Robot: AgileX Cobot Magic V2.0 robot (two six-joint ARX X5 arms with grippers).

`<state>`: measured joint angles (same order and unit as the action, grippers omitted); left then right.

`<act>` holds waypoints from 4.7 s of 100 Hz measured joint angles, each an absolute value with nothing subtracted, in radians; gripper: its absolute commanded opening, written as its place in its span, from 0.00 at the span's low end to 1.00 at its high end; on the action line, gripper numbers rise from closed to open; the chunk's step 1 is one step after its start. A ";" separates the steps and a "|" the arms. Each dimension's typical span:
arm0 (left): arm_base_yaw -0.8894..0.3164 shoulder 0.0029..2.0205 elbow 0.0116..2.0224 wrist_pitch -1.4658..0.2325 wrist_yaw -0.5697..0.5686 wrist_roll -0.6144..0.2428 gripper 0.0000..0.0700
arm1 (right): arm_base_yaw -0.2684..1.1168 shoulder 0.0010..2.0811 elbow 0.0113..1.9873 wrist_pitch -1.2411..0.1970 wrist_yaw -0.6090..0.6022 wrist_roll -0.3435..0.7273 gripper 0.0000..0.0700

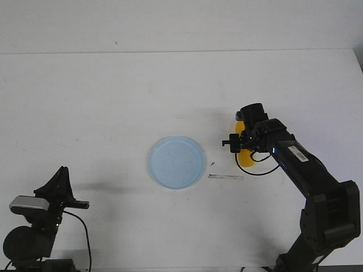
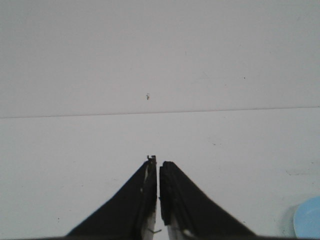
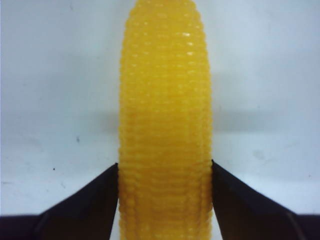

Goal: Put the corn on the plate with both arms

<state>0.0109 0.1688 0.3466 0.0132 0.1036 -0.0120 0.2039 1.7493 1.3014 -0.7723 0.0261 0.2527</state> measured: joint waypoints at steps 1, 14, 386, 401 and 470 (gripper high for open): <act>0.011 0.169 0.347 0.013 0.104 -0.012 0.00 | 0.204 1.749 1.302 -0.772 0.026 0.253 0.44; 0.011 0.169 0.347 0.013 0.104 -0.012 0.00 | 0.211 1.743 1.316 -0.777 0.019 0.253 0.44; 0.011 0.169 0.347 0.013 0.104 -0.010 0.00 | -0.053 0.344 0.355 -0.042 -0.073 0.007 0.02; 0.011 0.169 0.347 0.013 0.104 -0.010 0.00 | -0.053 0.277 0.355 -0.043 -0.077 0.007 0.02; 0.011 0.169 0.347 0.013 0.104 -0.010 0.00 | -0.053 0.226 0.355 -0.041 -0.077 0.007 0.02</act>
